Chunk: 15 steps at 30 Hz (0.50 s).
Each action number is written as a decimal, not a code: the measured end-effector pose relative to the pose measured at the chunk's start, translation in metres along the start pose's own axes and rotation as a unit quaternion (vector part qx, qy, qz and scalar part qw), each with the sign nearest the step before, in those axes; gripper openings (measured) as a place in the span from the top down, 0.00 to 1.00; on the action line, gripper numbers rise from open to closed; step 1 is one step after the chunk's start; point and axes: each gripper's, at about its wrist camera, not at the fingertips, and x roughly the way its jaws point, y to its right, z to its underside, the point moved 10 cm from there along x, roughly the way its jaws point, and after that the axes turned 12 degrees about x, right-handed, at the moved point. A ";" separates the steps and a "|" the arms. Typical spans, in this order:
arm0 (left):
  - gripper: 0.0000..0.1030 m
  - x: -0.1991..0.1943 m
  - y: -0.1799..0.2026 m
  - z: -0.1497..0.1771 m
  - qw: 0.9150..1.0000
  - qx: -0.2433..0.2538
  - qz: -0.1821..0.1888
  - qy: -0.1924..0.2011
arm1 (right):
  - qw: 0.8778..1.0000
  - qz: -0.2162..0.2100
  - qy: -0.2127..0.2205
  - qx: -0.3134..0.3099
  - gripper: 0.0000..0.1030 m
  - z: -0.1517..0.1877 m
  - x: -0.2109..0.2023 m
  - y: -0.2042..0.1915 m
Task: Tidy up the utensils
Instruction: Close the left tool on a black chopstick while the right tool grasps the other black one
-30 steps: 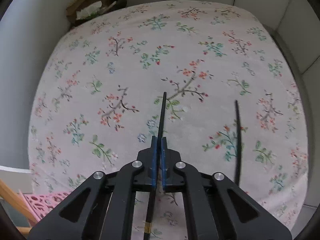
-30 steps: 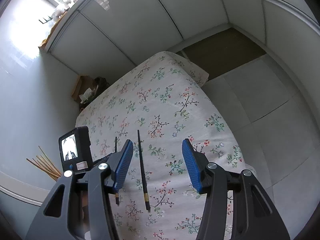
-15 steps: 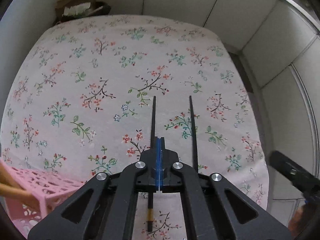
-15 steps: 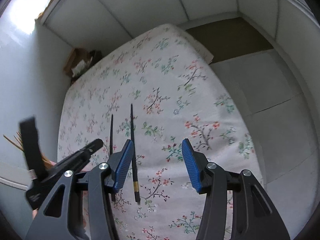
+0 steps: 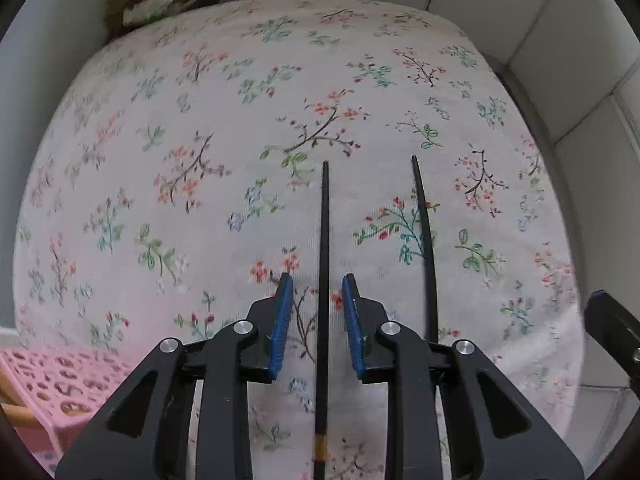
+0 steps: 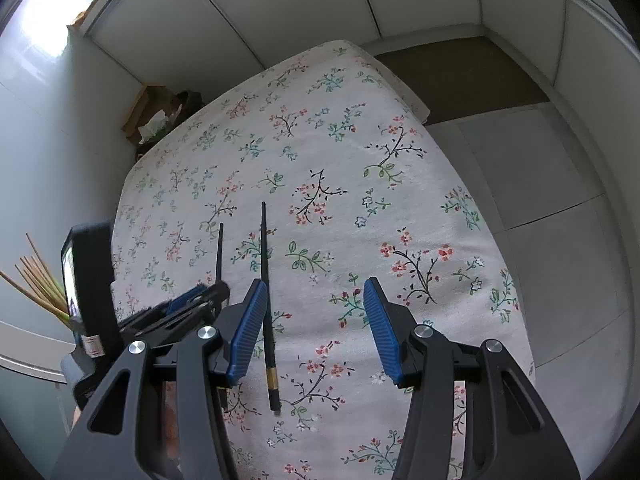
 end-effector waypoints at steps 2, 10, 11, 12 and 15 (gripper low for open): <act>0.96 0.000 0.007 -0.002 1.000 0.012 -0.006 0.008 | 1.000 0.000 -0.001 0.000 0.51 0.000 0.001 0.000; 0.96 -0.031 0.022 0.003 0.996 0.006 0.049 0.068 | 1.000 0.003 -0.009 0.003 0.51 -0.001 0.009 0.006; 0.96 -0.039 0.023 0.004 0.996 0.006 0.052 0.078 | 1.000 0.005 -0.009 0.003 0.52 -0.001 0.010 0.006; 0.96 -0.049 0.023 0.004 0.994 0.004 0.058 0.089 | 1.000 0.006 -0.011 0.002 0.52 0.000 0.012 0.007; 0.96 -0.079 0.025 0.007 0.990 0.004 0.068 0.120 | 1.000 0.001 -0.026 0.001 0.52 0.004 0.023 0.002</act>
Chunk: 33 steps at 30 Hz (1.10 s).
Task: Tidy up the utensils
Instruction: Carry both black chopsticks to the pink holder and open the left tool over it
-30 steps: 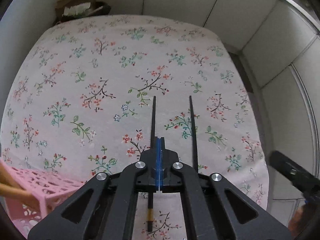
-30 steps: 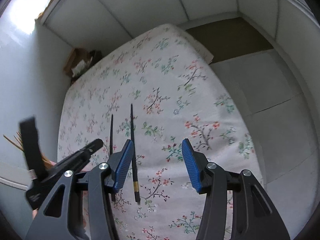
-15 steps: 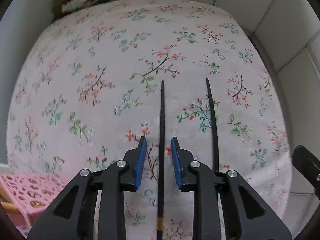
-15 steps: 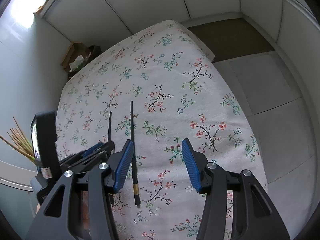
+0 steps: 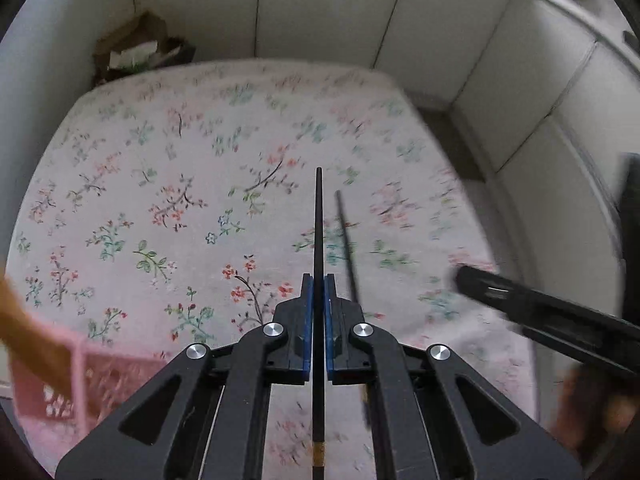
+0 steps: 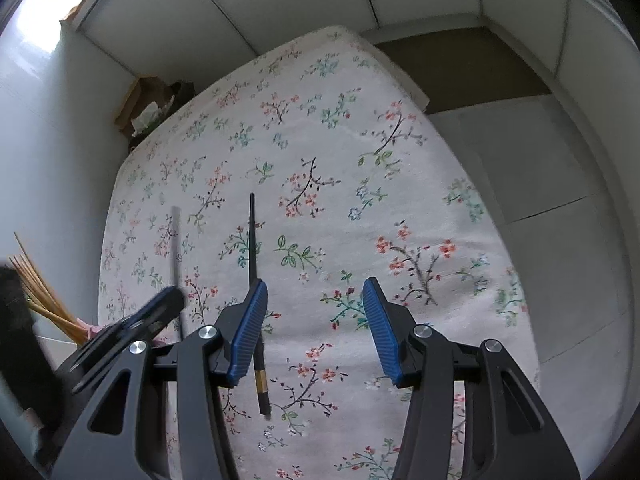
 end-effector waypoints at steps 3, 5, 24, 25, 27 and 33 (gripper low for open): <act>0.96 -0.037 0.010 0.003 1.000 0.004 -0.011 0.029 | 1.000 -0.021 -0.019 0.001 0.55 0.004 0.014 -0.012; 0.96 -0.060 0.010 0.004 0.999 -0.003 -0.016 0.044 | 0.999 -0.023 -0.023 0.003 0.57 0.004 0.020 -0.018; 0.96 -0.206 -0.053 0.029 0.972 -0.068 -0.041 0.222 | 0.996 0.033 0.035 -0.081 0.95 0.016 0.050 -0.069; 0.96 -0.209 -0.057 0.027 0.971 -0.070 -0.043 0.226 | 0.995 0.026 0.049 -0.081 0.95 0.012 0.040 -0.070; 0.96 -0.218 -0.069 0.027 0.967 -0.076 -0.050 0.238 | 0.995 0.007 0.068 -0.076 0.95 0.007 0.024 -0.072; 0.96 -0.235 -0.106 0.028 0.954 -0.118 -0.055 0.269 | 0.987 -0.083 0.122 -0.063 0.95 -0.003 -0.033 -0.098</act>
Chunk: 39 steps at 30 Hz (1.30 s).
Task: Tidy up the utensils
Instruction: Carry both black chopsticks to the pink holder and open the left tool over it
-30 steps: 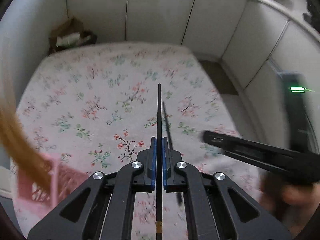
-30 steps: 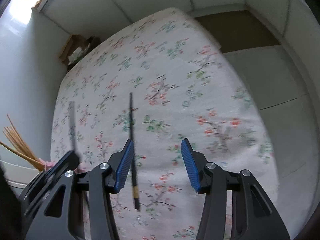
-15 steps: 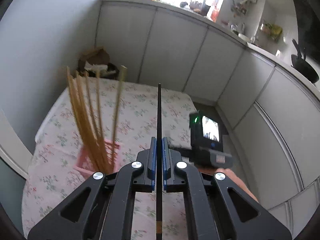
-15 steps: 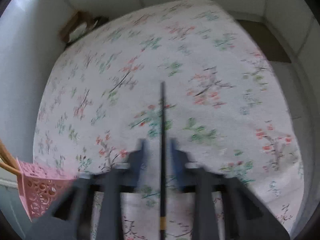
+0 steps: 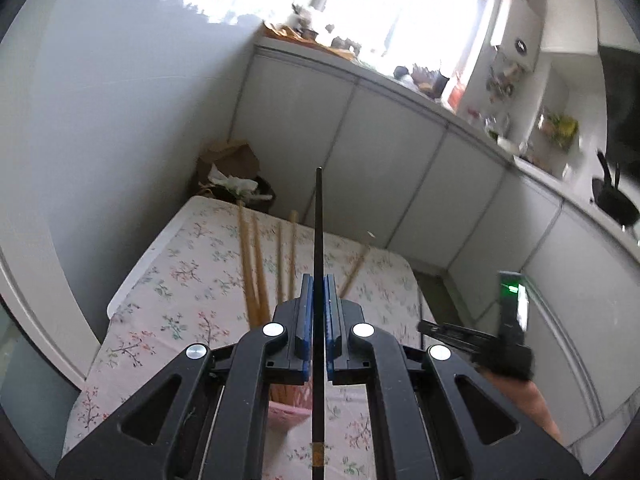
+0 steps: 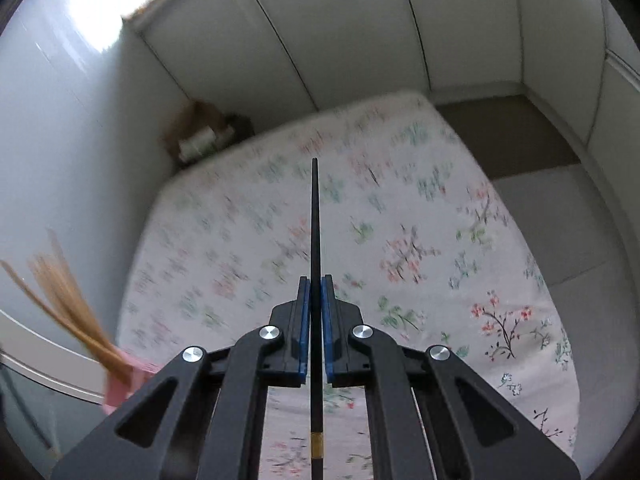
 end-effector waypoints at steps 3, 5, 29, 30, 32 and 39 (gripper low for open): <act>0.96 -0.003 -0.011 -0.006 1.000 -0.012 -0.005 0.022 | 0.998 -0.059 0.036 -0.006 0.95 -0.008 -0.023 -0.034; 0.96 -0.004 -0.016 -0.009 0.999 -0.020 -0.005 0.037 | 0.994 -0.089 0.062 -0.011 0.95 -0.011 -0.038 -0.051; 0.96 0.022 -0.041 -0.007 0.993 -0.033 -0.014 0.109 | 0.959 -0.224 0.143 -0.095 0.94 0.037 -0.069 -0.160; 0.96 0.022 -0.041 -0.007 0.993 -0.030 -0.017 0.111 | 0.959 -0.222 0.143 -0.101 0.94 0.039 -0.066 -0.163; 0.96 0.023 -0.042 -0.006 0.993 -0.023 -0.023 0.115 | 0.959 -0.221 0.145 -0.104 0.94 0.043 -0.066 -0.166; 0.96 0.032 -0.041 0.002 0.993 -0.004 -0.025 0.112 | 0.955 -0.214 0.152 -0.140 0.94 0.054 -0.062 -0.175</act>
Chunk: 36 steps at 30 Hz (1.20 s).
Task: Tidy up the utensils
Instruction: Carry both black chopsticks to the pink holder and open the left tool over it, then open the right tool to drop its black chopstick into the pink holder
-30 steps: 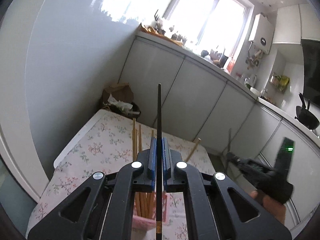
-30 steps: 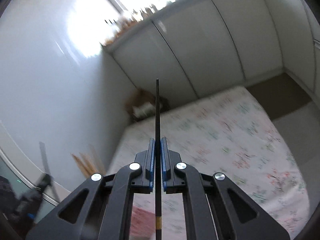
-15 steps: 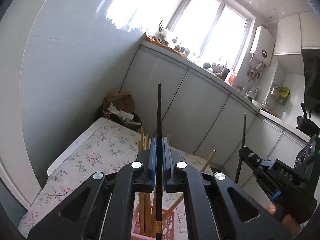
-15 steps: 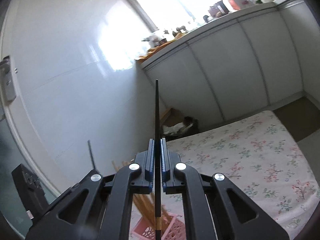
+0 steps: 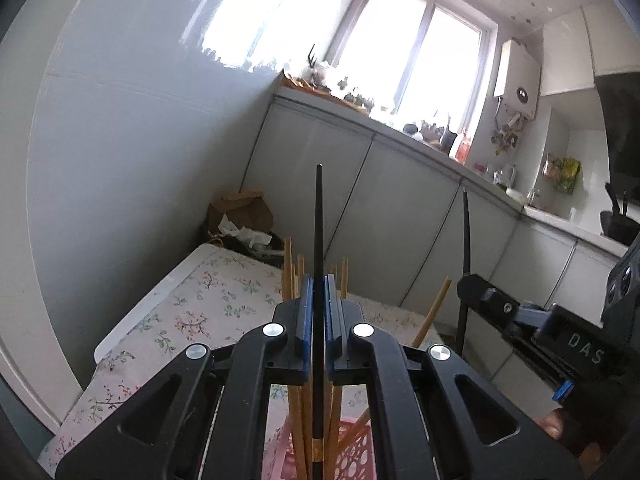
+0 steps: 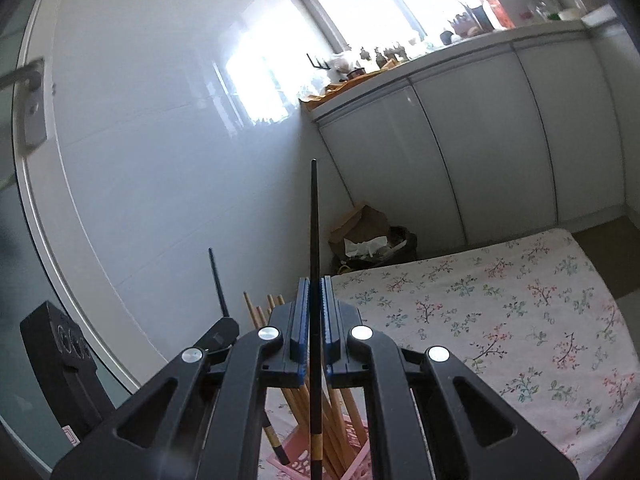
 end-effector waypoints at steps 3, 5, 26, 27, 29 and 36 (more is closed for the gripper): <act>0.96 0.001 0.002 0.004 1.000 0.013 -0.008 -0.004 | 1.000 0.007 -0.003 -0.028 0.94 0.008 0.003 -0.009; 0.96 0.002 0.002 0.006 1.000 0.014 -0.008 -0.005 | 0.999 0.010 -0.003 -0.035 0.94 0.010 0.004 -0.012; 0.62 -0.025 -0.028 -0.013 0.995 -0.068 0.001 -0.071 | 0.992 0.088 0.082 -0.033 0.94 0.026 0.013 -0.002; 0.62 -0.026 -0.031 -0.013 0.995 -0.075 -0.001 -0.072 | 0.991 0.095 0.082 -0.041 0.94 0.030 0.015 -0.002; 0.62 -0.028 -0.038 -0.013 0.994 -0.081 -0.010 -0.078 | 0.989 0.111 0.077 -0.057 0.94 0.041 0.021 0.002; 0.60 -0.031 -0.052 -0.010 0.988 -0.123 -0.006 -0.095 | 0.990 0.114 0.026 -0.083 0.92 0.061 0.023 -0.003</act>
